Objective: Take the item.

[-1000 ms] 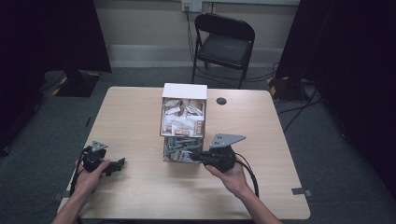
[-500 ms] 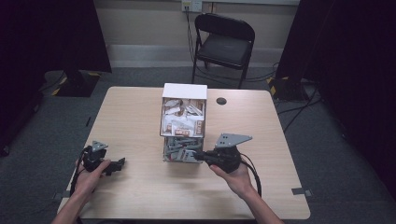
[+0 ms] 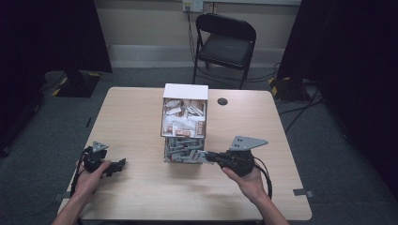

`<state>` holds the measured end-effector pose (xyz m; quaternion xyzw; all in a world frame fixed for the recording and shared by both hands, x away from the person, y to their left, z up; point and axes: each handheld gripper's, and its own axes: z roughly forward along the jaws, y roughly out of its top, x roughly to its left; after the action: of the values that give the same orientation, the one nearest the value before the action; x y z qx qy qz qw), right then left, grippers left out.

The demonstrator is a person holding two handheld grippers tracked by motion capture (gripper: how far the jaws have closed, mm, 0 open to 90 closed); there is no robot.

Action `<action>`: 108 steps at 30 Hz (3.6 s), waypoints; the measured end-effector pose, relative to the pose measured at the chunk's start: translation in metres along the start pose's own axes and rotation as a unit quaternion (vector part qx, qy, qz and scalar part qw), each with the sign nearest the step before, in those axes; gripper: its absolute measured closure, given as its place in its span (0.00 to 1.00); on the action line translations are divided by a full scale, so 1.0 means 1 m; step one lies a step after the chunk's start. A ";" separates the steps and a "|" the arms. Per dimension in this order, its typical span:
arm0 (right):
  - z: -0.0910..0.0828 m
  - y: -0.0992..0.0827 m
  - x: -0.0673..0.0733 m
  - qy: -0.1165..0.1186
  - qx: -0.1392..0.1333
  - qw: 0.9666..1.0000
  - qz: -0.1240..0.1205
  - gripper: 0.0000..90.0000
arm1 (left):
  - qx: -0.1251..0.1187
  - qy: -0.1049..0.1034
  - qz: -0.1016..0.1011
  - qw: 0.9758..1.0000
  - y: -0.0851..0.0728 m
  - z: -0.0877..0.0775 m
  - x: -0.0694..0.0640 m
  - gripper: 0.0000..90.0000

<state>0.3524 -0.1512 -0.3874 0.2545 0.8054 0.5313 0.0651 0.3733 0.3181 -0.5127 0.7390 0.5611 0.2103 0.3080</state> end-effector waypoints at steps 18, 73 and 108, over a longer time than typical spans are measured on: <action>-0.024 -0.003 -0.019 -0.035 -0.016 0.999 0.021 1.00 | 0.000 0.000 0.000 1.000 0.000 0.000 0.000 0.00; -0.019 0.007 -0.106 -0.130 0.009 0.989 0.064 1.00 | 0.001 0.000 0.000 1.000 0.000 0.000 0.000 0.00; 0.027 -0.027 -0.144 -0.152 0.073 0.982 0.086 1.00 | 0.000 0.000 0.000 1.000 0.000 0.000 0.000 0.00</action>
<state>0.4768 -0.2064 -0.4470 0.4052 0.7979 0.4293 0.1220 0.3734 0.3181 -0.5127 0.7392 0.5608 0.2103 0.3079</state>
